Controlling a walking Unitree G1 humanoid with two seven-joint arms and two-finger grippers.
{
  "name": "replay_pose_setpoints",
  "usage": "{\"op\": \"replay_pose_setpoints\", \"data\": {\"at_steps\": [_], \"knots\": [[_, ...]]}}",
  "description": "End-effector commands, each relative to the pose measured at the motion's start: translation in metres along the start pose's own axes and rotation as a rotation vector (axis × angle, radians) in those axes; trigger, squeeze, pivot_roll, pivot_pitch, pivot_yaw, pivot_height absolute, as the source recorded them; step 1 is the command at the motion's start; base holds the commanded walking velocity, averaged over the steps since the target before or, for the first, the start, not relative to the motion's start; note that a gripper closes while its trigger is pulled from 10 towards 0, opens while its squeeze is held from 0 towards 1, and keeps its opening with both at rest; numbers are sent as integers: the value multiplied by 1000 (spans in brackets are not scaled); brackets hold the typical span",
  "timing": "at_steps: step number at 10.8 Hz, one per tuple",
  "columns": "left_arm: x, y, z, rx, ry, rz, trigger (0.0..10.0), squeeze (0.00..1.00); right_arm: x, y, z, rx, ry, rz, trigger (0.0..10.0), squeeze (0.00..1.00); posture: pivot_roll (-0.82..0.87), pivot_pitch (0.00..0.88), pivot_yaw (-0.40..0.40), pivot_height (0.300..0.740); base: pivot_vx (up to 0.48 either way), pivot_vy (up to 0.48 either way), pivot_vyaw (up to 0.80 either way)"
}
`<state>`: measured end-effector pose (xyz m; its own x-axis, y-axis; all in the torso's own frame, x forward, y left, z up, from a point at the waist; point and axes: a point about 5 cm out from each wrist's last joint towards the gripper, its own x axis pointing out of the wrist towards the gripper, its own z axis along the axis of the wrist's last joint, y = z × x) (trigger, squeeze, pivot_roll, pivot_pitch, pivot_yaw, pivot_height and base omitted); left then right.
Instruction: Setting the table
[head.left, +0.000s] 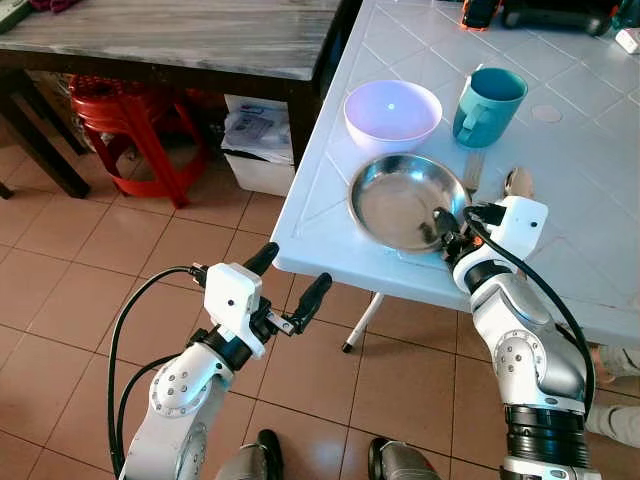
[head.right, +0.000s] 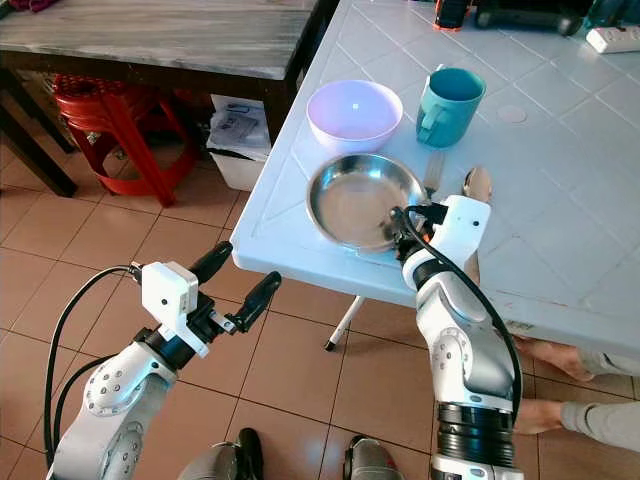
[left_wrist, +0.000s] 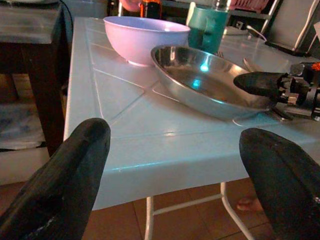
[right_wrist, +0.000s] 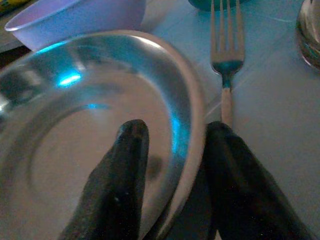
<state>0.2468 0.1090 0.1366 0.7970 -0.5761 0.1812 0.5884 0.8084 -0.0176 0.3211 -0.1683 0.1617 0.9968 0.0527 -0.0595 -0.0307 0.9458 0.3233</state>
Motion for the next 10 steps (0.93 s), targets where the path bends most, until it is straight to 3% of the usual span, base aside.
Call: {"op": "replay_pose_setpoints", "data": {"at_steps": [1,6,10], "knots": [[-3,0,-4,-6,15,7,10000,0,-5,-11,-27,24,129,-52,0,0,-157,262,37,740,0,0,0],[-6,1,-3,-5,9,-28,10000,0,-3,-14,-26,57,148,-81,0,0,-165,257,31,740,0,0,0],[-5,3,4,57,-22,-47,10000,0,2,-9,-16,129,134,-84,0,0,-170,248,20,740,0,0,0]]}}
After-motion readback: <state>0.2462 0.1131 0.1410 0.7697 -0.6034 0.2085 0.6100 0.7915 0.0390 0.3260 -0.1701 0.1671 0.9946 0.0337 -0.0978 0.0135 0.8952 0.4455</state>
